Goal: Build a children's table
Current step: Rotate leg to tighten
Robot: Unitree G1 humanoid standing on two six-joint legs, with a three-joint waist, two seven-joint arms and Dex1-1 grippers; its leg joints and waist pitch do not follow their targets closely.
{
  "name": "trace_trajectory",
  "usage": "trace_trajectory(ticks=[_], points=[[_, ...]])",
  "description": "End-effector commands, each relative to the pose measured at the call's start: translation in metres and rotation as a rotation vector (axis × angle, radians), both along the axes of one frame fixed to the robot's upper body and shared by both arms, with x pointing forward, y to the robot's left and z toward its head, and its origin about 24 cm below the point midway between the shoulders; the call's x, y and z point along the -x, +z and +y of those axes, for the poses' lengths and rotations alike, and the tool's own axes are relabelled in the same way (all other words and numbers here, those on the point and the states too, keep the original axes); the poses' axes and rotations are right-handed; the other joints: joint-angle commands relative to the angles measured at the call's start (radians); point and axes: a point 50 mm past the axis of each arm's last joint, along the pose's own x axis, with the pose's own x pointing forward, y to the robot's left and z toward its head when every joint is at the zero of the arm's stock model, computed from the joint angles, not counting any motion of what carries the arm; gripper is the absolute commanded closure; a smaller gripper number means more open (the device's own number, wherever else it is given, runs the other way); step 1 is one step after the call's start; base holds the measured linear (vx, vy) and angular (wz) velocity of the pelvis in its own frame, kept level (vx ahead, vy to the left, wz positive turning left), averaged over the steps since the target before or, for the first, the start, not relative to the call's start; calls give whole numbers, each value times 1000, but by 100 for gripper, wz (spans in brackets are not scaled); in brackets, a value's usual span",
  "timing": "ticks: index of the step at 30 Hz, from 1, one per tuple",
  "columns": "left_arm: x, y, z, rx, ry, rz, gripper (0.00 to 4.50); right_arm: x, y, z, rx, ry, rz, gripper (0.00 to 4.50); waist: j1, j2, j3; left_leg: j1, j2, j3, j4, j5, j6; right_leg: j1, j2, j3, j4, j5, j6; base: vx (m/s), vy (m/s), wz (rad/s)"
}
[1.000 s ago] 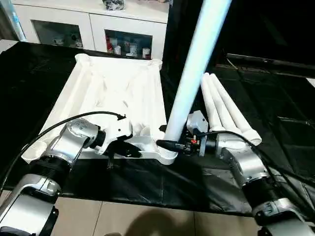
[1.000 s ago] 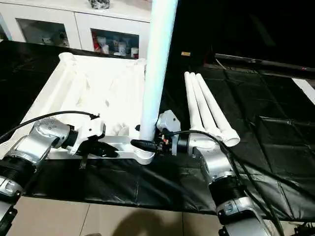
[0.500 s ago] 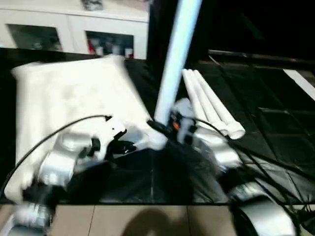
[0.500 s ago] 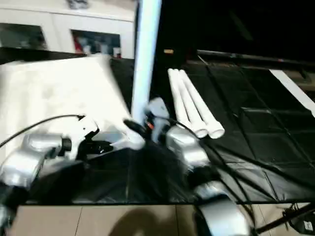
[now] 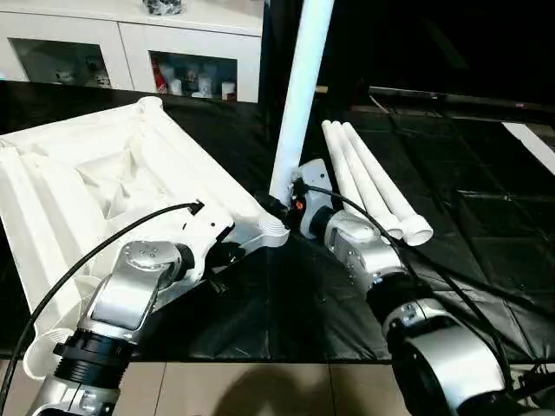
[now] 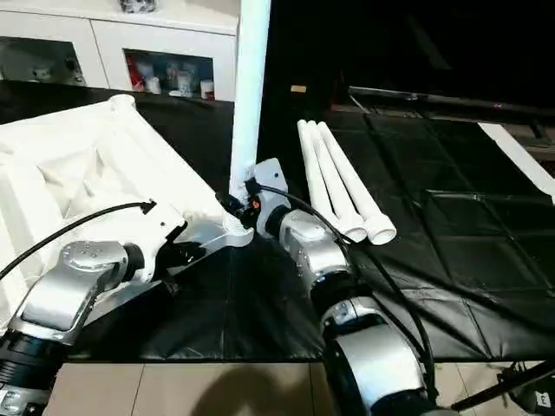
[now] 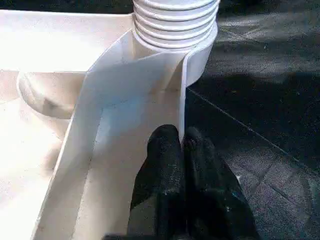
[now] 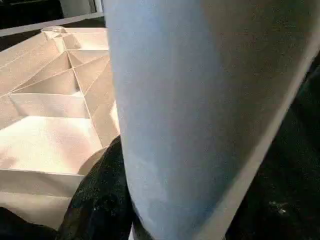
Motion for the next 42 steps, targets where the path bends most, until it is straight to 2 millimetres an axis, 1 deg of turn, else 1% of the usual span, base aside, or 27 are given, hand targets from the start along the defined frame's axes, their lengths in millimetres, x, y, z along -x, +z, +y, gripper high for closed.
trace_trajectory(ticks=[1, 3, 4, 5, 7, 8, 9, 10, 14, 15, 16, 19, 20, 22, 24, 25, 26, 29, 30, 31, 32, 33, 34, 36, 38, 40, 42], points=[[-5, 10, -8, -13, -12, -62, 450, 19, -39, 4, 56, 16, 178, 204, 5, 22, -41, 5, 46, -20, -73, -319, -7, 31, -89, 59, -92, -367, -148, 0, 0, 0], [-7, 12, -8, -10, -12, -70, 450, 18, -39, 3, 49, -6, 174, 181, 8, 25, -45, 6, 47, -19, -71, -303, -9, 32, -93, 62, -91, -337, -155, 0, 0, 0], [-7, 12, -8, -10, -12, -70, 450, 18, -39, 3, 49, -6, 174, 163, 8, 23, -48, 6, 47, -19, -70, -287, -12, 33, -89, 61, -84, -304, -163, 0, 0, 0], [-8, 12, -8, -8, -12, -73, 450, 17, -39, 2, 46, -12, 172, 163, 7, 23, -47, 3, 46, -17, -71, -273, -6, 35, -86, 60, -80, -255, -176, 0, 0, 0], [-10, 13, -8, -6, -21, -92, 450, 17, -38, 0, 28, 1, 170, 137, 7, 25, -47, 3, 44, -16, -70, -275, -2, 37, -87, 59, -81, -255, -177, 0, 0, 0], [-11, 14, -7, -6, -26, -98, 450, 18, -38, 0, 24, 8, 168, 137, 7, 24, -47, 2, 45, -17, -70, -270, 0, 38, -87, 60, -80, -250, -177, 0, 0, 0], [-12, 14, -7, -4, -33, -103, 450, 18, -38, -1, 17, 18, 166, 130, 7, 27, -47, 1, 44, -17, -71, -272, 1, 38, -87, 59, -80, -252, -177, 0, 0, 0], [-12, 14, -7, -3, -39, -106, 450, 18, -38, -1, 13, 25, 165, 122, 7, 26, -47, 1, 44, -17, -70, -273, 1, 39, -87, 59, -81, -255, -177, 0, 0, 0], [-14, 15, -5, -10, -82, -111, 450, 21, -40, -8, 28, 59, 130, 88, 10, 27, -45, 3, 44, -17, -70, -292, 4, 37, -89, 60, -87, -304, -165, 0, 0, 0], [-14, 14, -5, -12, -90, -108, 450, 21, -41, -11, 29, 55, 128, 88, 9, 32, -44, 1, 44, -18, -72, -291, 2, 37, -90, 60, -88, -315, -166, 0, 0, 0], [-14, 14, -4, -18, -99, -109, 450, 21, -41, -13, 22, 56, 127, 78, 10, 30, -45, 4, 45, -18, -70, -293, -1, 36, -89, 59, -88, -318, -168, 0, 0, 0], [-16, 13, -2, -37, -131, -104, 450, 24, -40, -24, -30, 75, 123, 58, 12, 39, -47, 2, 45, -18, -69, -278, 5, 40, -88, 60, -84, -275, -178, 0, 0, 0], [-16, 13, -2, -39, -138, -103, 450, 25, -40, -29, -39, 74, 116, 46, 12, 40, -46, 1, 44, -16, -69, -272, 13, 42, -86, 60, -86, -264, -176, 0, 0, 0], [-17, 12, -1, -42, -144, -102, 450, 25, -40, -32, -46, 71, 112, 24, 15, 38, -48, -2, 44, -15, -66, -243, 19, 45, -88, 60, -81, -233, -188, 0, 0, 0], [-18, 11, -1, -46, -174, -99, 450, 26, -36, -45, -61, 57, 70, 11, 18, 52, -48, 0, 45, -15, -66, -226, 18, 44, -86, 59, -78, -205, -200, 0, 0, 0], [-18, 11, -1, -46, -174, -99, 450, 26, -36, -45, -61, 57, 70, 11, 20, 48, -47, 0, 44, -14, -67, -226, 20, 45, -84, 58, -81, -200, -195, 0, 0, 0], [-18, 10, -1, -45, -184, -96, 450, 26, -34, -48, -67, 58, 54, 5, 21, 46, -52, 2, 46, -14, -64, -210, 20, 47, -85, 59, -73, -156, -206, 0, 0, 0], [-18, 8, -1, -48, -222, -88, 450, 31, -29, -56, -72, 100, 38, 5, 31, 45, -54, 0, 45, -11, -59, -169, 37, 50, -85, 59, -67, -88, -219, 0, 0, 0], [-18, 8, -1, -48, -222, -88, 450, 31, -29, -56, -72, 100, 38, 5, 30, 44, -51, -2, 43, -11, -60, -166, 42, 51, -82, 58, -68, -86, -218, 0, 0, 0], [-18, 8, -1, -49, -249, -87, 450, 34, -27, -61, -64, 129, 21, 5, 31, 41, -50, -2, 43, -11, -61, -170, 45, 52, -83, 57, -71, -100, -215, 0, 0, 0], [-17, 6, 1, -60, -291, -83, 450, 38, -22, -71, -42, 175, -2, 5, 35, 41, -50, -1, 43, -11, -60, -174, 47, 52, -84, 58, -72, -116, -205, 0, 0, 0], [-17, 6, 1, -60, -291, -83, 450, 38, -22, -71, -42, 175, -2, 5, 35, 41, -50, -1, 43, -11, -60, -174, 47, 52, -84, 58, -72, -116, -205, 0, 0, 0], [-16, 5, 1, -63, -318, -76, 450, 41, -19, -77, -22, 207, -19, 5, 38, 39, -49, -1, 43, -12, -60, -173, 49, 53, -84, 58, -73, -131, -191, 0, 0, 0], [-14, 3, 3, -76, -367, -69, 450, 44, -13, -87, 5, 248, -32, 5, 40, 37, -46, 0, 42, -12, -61, -187, 46, 51, -84, 57, -79, -173, -183, 0, 0, 0], [-13, 2, 5, -80, -402, -53, 450, 44, -7, -95, 33, 276, -48, 5, 43, 36, -47, 1, 42, -12, -61, -201, 41, 50, -86, 57, -81, -221, -170, 0, 0, 0], [-13, 2, 5, -81, -426, -49, 450, 45, -3, -99, 43, 298, -49, 5, 46, 37, -47, 2, 43, -11, -60, -195, 39, 49, -87, 58, -81, -220, -171, 0, 0, 0], [-12, 2, 7, -74, -453, -41, 450, 45, 1, -101, 65, 329, -50, 5, 49, 38, -50, 3, 45, -11, -58, -175, 40, 48, -85, 57, -75, -173, -184, 0, 0, 0]])
